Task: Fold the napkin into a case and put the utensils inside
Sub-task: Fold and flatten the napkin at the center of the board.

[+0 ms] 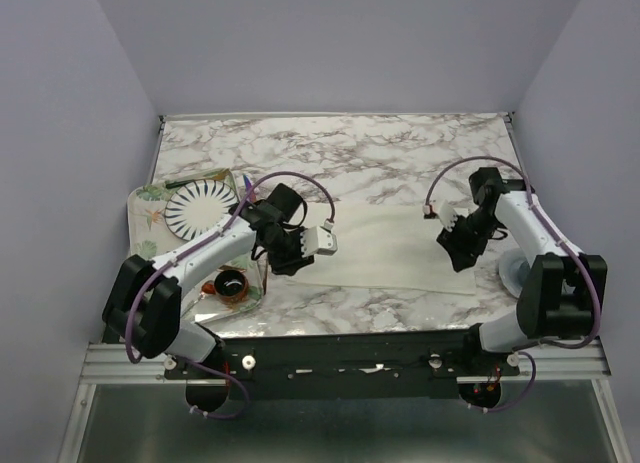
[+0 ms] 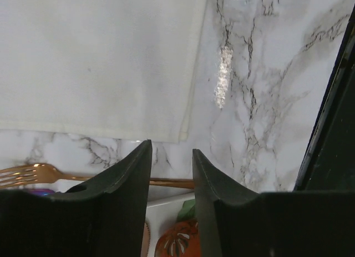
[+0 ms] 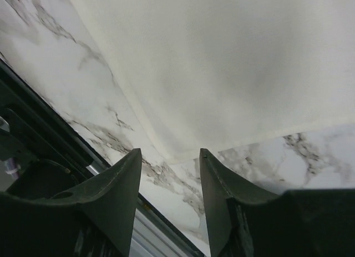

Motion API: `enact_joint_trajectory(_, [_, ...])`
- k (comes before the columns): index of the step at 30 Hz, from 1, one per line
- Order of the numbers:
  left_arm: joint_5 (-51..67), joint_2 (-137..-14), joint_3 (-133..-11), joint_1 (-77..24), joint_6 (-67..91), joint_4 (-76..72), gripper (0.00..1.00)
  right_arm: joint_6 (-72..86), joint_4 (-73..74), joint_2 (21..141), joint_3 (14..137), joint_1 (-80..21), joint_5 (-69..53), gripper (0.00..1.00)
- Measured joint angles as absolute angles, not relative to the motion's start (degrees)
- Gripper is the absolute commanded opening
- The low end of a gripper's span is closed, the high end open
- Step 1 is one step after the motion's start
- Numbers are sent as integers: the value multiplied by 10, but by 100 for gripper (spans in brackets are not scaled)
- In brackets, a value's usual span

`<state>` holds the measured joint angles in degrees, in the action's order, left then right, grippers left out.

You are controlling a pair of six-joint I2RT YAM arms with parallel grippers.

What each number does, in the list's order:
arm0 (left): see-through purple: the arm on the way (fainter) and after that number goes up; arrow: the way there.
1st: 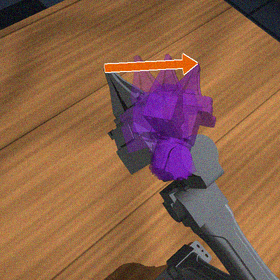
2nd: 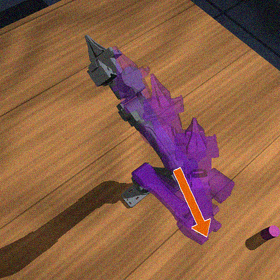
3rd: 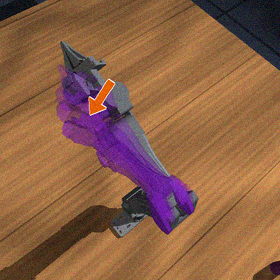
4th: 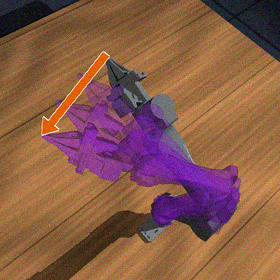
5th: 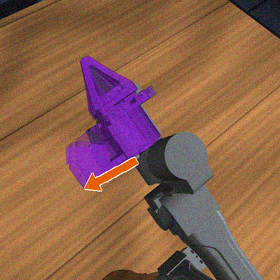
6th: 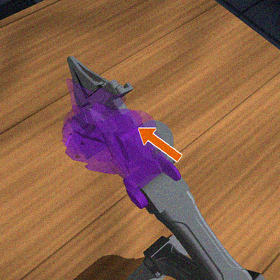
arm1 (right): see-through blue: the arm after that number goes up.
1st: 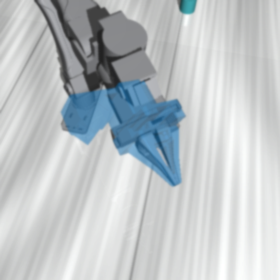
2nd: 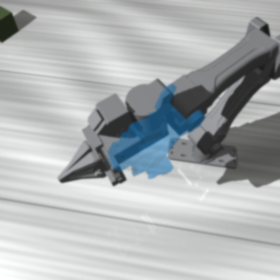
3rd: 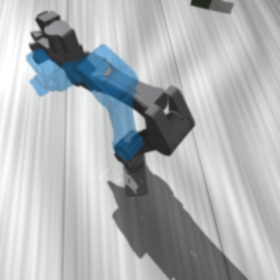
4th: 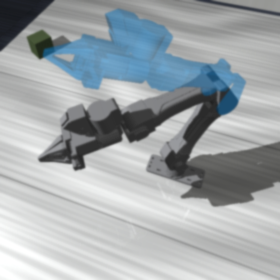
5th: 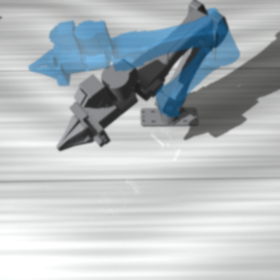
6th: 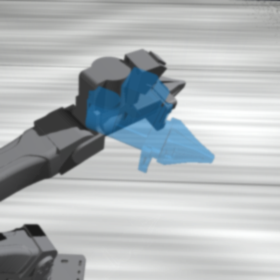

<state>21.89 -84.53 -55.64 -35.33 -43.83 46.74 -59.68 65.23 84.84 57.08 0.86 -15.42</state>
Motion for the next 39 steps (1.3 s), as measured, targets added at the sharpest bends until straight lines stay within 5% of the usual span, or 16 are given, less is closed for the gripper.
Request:
enact_joint_trajectory(9, [226, -875, -610, -353, -341, 406, 48, -480, 663, 926, 688, 9, -235, 53])
enact_joint_trajectory(23, [190, -960, -573, -353, -301, 347, 50, -382, 596, 1017, 640, 9, -218, 51])
enact_joint_trajectory(26, [190, -944, -572, -353, -295, 352, 66, -381, 604, 998, 637, 9, -223, 59])
enact_joint_trajectory(29, [190, -867, -582, -353, -265, 350, 99, -379, 624, 940, 685, 9, -254, 84])
enact_joint_trajectory(30, [190, -846, -591, -353, -253, 345, 99, -377, 624, 921, 708, 9, -265, 100])
enact_joint_trajectory(39, [184, -736, -700, -353, -133, 123, 99, -187, 432, 765, 863, 9, -405, 100])
